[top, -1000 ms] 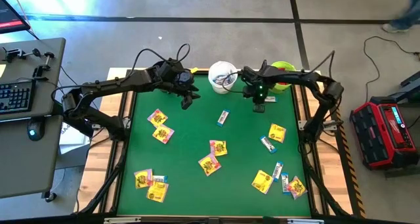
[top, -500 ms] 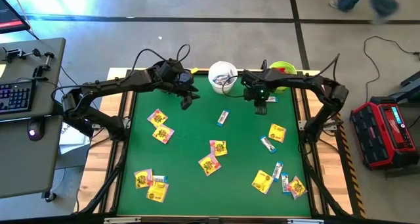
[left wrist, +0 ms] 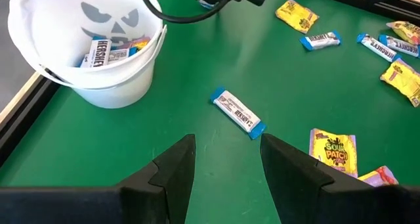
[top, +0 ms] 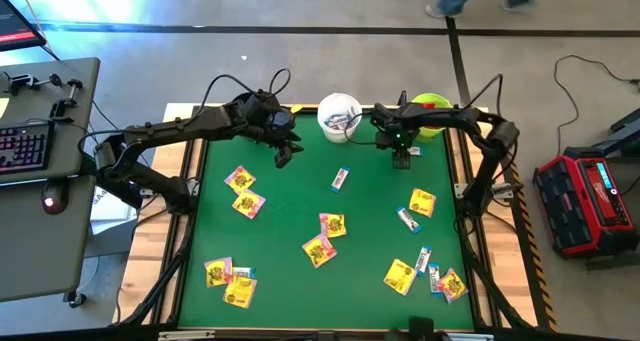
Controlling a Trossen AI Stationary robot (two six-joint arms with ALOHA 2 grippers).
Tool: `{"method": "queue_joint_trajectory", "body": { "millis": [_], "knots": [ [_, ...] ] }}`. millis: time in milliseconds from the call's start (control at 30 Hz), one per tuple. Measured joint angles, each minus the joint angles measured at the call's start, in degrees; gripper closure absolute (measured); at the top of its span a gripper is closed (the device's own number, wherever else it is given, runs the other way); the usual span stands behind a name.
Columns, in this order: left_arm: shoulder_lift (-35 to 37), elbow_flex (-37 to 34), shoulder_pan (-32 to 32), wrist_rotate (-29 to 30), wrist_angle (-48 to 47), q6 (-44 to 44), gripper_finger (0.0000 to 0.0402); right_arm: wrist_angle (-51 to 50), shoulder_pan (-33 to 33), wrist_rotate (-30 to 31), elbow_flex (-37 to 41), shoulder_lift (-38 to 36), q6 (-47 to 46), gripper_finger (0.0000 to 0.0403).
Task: Sort candy by brand, put in halloween buckets
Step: Put the white candy into the white bucket
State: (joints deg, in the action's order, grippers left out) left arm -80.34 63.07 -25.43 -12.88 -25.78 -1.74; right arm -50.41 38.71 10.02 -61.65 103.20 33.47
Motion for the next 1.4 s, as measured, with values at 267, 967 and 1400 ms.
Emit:
{"method": "queue_joint_trajectory", "body": {
  "millis": [267, 967, 1400],
  "knots": [
    [0.0, 0.0, 0.0, 0.0, -0.1, 0.0, 0.0236, 0.4, 1.4, -4.0, -0.1, 0.7, 0.0, 0.0212],
    [0.0, 0.0, 0.0, 0.0, -0.1, 0.0, 0.0236, 0.0, -1.9, -12.2, -2.5, 1.0, -0.2, 0.0402],
    [0.0, 0.0, 0.3, 0.0, -0.3, 0.0, 0.0237, -7.1, -5.0, -15.0, -8.8, -0.9, -3.4, 0.0397]
  ]
}}
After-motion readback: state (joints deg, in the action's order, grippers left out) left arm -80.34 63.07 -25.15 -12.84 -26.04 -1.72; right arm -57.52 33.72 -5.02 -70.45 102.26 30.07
